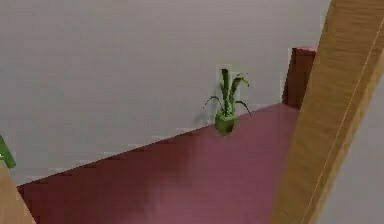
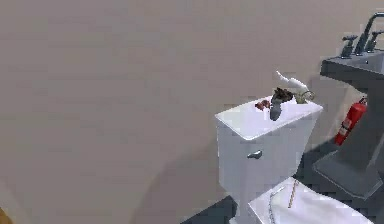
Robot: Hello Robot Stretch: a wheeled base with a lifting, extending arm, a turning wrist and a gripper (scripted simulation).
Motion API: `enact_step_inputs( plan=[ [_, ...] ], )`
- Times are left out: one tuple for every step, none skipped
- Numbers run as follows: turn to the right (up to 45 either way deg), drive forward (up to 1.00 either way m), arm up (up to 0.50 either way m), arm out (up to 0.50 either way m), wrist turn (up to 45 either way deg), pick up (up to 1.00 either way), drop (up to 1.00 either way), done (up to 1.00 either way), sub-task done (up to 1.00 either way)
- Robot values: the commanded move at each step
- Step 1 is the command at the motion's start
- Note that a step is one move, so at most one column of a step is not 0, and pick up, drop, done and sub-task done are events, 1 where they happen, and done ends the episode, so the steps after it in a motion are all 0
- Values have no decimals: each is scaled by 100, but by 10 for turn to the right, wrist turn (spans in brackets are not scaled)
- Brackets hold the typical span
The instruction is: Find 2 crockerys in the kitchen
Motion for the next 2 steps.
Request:
enact_step_inputs(
  plan=[
    [0, 70, 0, 0, 0, 0, 0, 0, 0],
    [450, 0, 0, 0, 0, 0, 0, 0, 0]
  ],
)
